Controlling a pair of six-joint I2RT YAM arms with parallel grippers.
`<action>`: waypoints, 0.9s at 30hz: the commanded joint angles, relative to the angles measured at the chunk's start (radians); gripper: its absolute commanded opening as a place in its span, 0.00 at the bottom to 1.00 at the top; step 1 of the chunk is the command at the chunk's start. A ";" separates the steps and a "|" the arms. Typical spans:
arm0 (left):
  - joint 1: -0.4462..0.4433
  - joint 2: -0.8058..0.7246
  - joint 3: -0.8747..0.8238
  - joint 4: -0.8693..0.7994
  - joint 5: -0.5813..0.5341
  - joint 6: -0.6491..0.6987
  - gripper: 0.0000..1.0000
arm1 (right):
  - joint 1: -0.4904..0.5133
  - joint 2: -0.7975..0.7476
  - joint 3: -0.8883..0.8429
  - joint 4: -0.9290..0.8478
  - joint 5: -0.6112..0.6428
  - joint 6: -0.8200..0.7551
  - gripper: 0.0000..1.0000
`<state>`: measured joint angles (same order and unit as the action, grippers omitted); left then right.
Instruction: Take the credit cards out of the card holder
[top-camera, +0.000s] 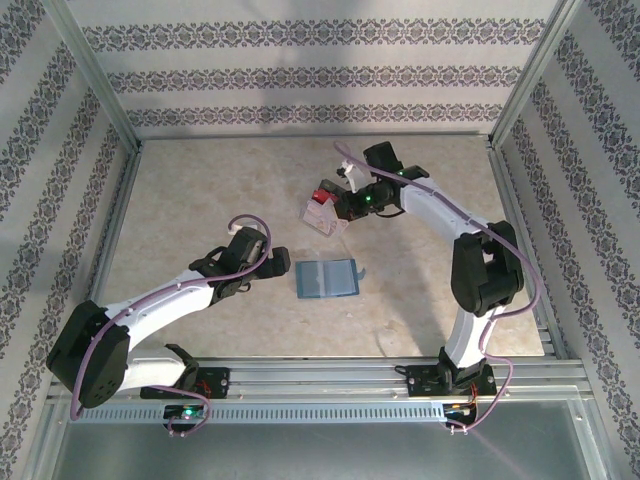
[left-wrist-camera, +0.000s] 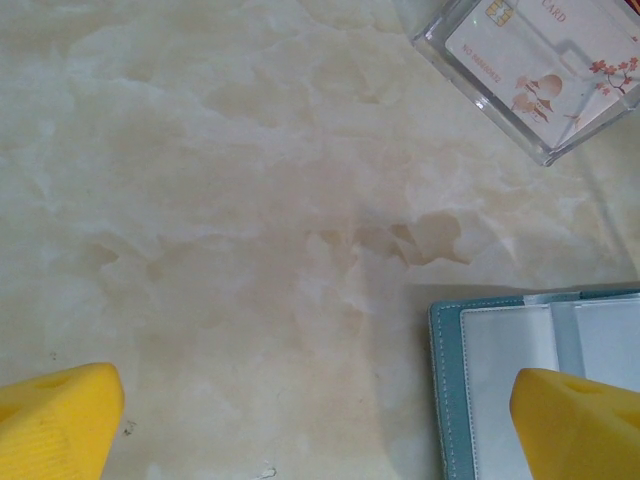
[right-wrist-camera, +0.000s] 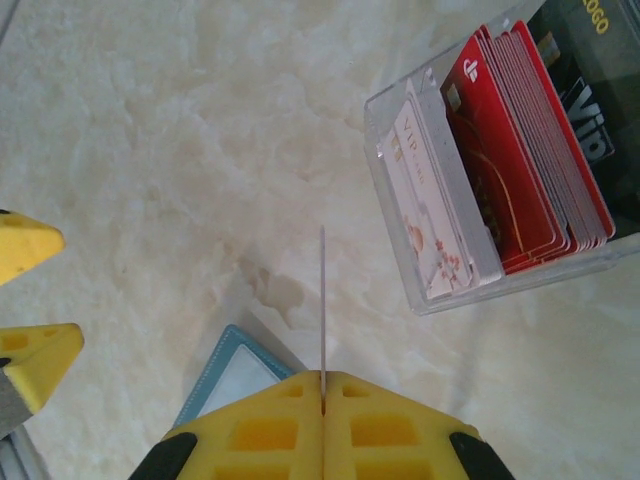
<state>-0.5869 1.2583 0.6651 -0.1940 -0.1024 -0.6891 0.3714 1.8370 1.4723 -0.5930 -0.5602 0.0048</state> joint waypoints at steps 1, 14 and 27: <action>0.015 0.012 -0.012 0.037 0.018 -0.023 0.99 | 0.012 0.040 0.068 -0.073 0.045 -0.102 0.06; 0.021 0.057 0.010 0.054 0.045 -0.036 0.99 | 0.058 0.179 0.276 -0.180 0.193 -0.249 0.06; 0.028 0.067 0.007 0.067 0.062 -0.055 0.99 | 0.106 0.313 0.447 -0.248 0.258 -0.317 0.06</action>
<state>-0.5735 1.3243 0.6647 -0.1497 -0.0521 -0.7231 0.4675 2.1212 1.8732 -0.7986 -0.3321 -0.2760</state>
